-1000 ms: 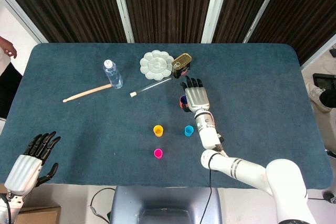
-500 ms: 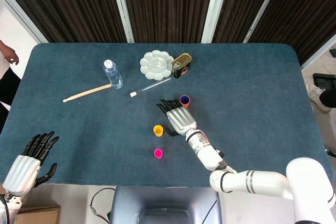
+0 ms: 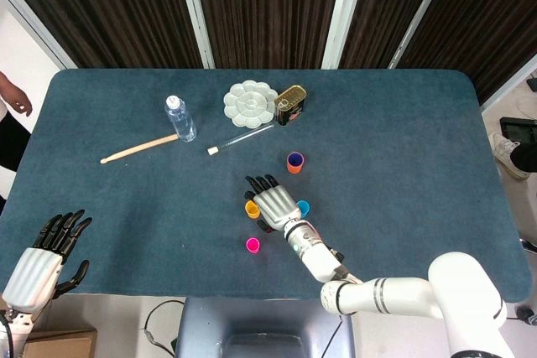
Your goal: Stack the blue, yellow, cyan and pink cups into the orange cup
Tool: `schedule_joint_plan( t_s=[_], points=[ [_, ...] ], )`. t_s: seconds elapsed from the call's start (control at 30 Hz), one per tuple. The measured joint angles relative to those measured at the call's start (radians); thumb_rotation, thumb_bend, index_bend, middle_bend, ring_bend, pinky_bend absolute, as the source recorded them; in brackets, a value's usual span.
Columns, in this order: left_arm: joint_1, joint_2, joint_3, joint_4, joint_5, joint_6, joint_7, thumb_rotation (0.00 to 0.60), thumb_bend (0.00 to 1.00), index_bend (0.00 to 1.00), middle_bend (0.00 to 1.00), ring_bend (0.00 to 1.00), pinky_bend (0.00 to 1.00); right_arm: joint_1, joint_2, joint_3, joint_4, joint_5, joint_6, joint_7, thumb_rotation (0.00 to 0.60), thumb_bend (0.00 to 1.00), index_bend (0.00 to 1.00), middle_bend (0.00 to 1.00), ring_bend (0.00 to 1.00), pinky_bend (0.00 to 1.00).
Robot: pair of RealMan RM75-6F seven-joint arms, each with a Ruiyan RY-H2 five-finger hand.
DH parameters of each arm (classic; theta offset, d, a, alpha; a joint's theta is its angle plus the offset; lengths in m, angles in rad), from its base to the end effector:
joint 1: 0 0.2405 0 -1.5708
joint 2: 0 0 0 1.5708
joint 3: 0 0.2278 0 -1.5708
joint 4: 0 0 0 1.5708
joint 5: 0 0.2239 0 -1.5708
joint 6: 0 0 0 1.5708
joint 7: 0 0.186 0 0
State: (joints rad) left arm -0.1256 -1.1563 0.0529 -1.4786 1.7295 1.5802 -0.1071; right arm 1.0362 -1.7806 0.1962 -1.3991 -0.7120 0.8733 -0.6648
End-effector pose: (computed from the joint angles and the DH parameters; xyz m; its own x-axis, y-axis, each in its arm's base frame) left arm -0.2706 0.2071 0.1151 0.3927 0.0114 0.9196 0.8866 -0.2703 -0.3753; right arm -0.0321 -0.3559 -0.1304 0.5571 -0.3678 0.7445 -0.8014 -0.4733 0.3659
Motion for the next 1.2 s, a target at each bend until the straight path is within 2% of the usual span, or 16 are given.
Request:
schedule_joint_plan(
  t_s=[0.5,0.67,0.8,0.9,1.0,1.2],
  points=[
    [0.006,0.007,0.004,-0.001,0.005,0.008,-0.007,0.600,0.43,0.00,0.00,0.00,0.08,0.009,-0.061,0.018,0.055,0.011,0.065,-0.010,0.600,0.48,0.60,0.03,0.00,0.00],
    [0.006,0.008,0.002,-0.002,0.004,0.008,-0.005,0.600,0.44,0.00,0.00,0.00,0.08,0.000,-0.057,0.036,0.052,-0.017,0.098,0.011,0.600,0.48,0.60,0.05,0.00,0.00],
    [0.006,0.007,0.004,-0.002,0.006,0.004,-0.002,0.600,0.44,0.00,0.00,0.00,0.08,-0.019,-0.038,0.062,0.055,-0.066,0.176,0.035,0.600,0.49,0.60,0.05,0.00,0.00],
    [0.005,0.007,0.005,-0.005,0.006,0.001,-0.001,0.600,0.43,0.00,0.00,0.00,0.08,-0.038,-0.010,0.106,0.068,-0.069,0.229,0.051,0.600,0.49,0.60,0.05,0.00,0.00],
    [0.006,0.007,0.006,-0.007,0.006,0.002,-0.006,0.600,0.43,0.00,0.00,0.00,0.08,-0.054,0.023,0.155,0.094,-0.034,0.236,0.062,0.600,0.48,0.60,0.05,0.00,0.00],
    [0.003,0.004,0.002,-0.006,-0.001,-0.006,-0.001,0.600,0.42,0.00,0.00,0.00,0.08,-0.066,0.042,0.187,0.178,0.055,0.192,0.059,0.600,0.48,0.60,0.05,0.00,0.00]
  ],
)
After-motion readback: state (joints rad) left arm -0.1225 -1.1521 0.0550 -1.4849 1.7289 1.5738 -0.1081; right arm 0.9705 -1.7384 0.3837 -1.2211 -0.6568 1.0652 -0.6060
